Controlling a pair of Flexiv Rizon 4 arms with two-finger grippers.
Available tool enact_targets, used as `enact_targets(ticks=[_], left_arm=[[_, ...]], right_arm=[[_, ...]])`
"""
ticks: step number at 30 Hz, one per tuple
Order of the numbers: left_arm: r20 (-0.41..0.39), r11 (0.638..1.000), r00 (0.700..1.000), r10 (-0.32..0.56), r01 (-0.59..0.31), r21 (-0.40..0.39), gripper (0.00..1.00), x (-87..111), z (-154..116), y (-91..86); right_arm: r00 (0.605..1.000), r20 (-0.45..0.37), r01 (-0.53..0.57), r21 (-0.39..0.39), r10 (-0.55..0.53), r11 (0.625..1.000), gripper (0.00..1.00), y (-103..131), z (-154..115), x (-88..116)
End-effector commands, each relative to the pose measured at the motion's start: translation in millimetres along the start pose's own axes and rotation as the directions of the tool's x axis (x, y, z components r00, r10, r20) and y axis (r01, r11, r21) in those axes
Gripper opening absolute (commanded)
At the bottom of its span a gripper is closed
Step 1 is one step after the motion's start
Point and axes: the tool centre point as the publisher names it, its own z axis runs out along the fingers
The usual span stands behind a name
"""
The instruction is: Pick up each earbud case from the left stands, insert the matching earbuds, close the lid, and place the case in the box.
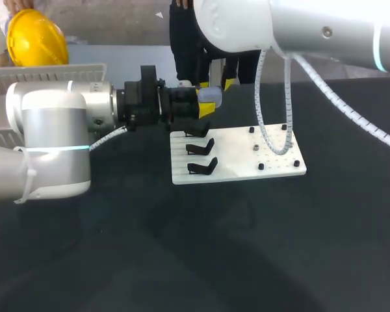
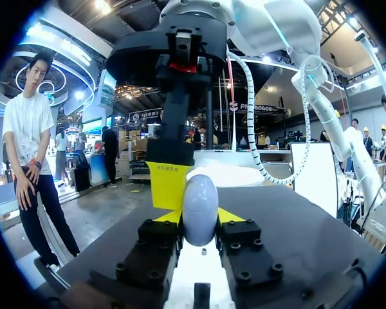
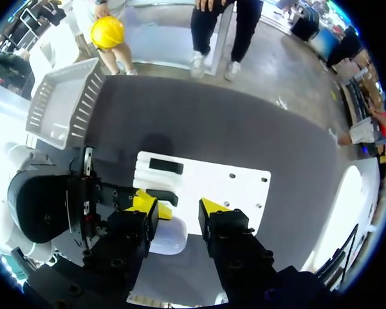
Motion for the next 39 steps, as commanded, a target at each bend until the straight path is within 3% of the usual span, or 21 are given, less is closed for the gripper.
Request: enact_targets(ticks=[1, 6, 11, 12, 13, 19, 26, 32, 39], left_arm=[[0.003, 1.000, 1.000, 0.004, -0.003, -0.007, 0.00, 0.6, 0.1, -1.2], [0.003, 1.000, 1.000, 0.004, -0.003, -0.007, 0.00, 0.6, 0.1, -1.2], [0.040, 0.996, 0.997, 0.065, -0.062, -0.066, 0.00, -18.6, -38.3, 12.1], [0.040, 0.993, 0.996, 0.083, -0.079, -0.090, 0.00, -24.3, -50.9, 16.7], [0.037, 0.990, 0.994, 0.103, -0.098, -0.104, 0.00, -29.9, -63.6, 21.3], [-0.045, 0.955, 0.983, 0.178, -0.184, -0.232, 0.00, -48.5, -146.6, 54.6], [-0.117, 0.904, 0.968, 0.222, -0.249, -0.348, 0.00, -53.8, -238.1, 84.3], [-0.153, 0.885, 0.966, 0.211, -0.255, -0.389, 0.00, -32.7, -290.3, 104.7], [-0.174, 0.881, 0.976, 0.135, -0.198, -0.430, 0.00, 19.9, -331.9, 130.2]], right_arm=[[0.996, 0.087, -0.037, 0.011, 0.036, 0.999, 0.38, -7.3, -7.7, 11.5], [0.972, 0.218, -0.079, -0.059, 0.090, 0.995, 0.44, -22.9, -38.3, 13.5], [0.937, 0.326, -0.109, -0.072, 0.127, 0.991, 0.76, -41.4, -61.1, 28.2], [0.927, 0.347, -0.118, -0.083, 0.140, 0.989, 0.96, -44.7, -64.3, 32.4], [0.920, 0.363, -0.124, -0.096, 0.151, 0.988, 1.00, -48.0, -66.2, 36.2], [0.885, 0.423, -0.155, -0.123, 0.193, 0.980, 1.00, -61.9, -72.1, 58.3], [0.890, 0.377, -0.228, -0.116, 0.255, 0.967, 1.00, -64.6, -60.7, 77.1], [0.891, 0.366, -0.239, -0.123, 0.268, 0.963, 1.00, -57.4, -53.1, 90.5], [0.895, 0.379, -0.201, -0.131, 0.236, 0.971, 1.00, -48.2, -50.3, 103.4]])
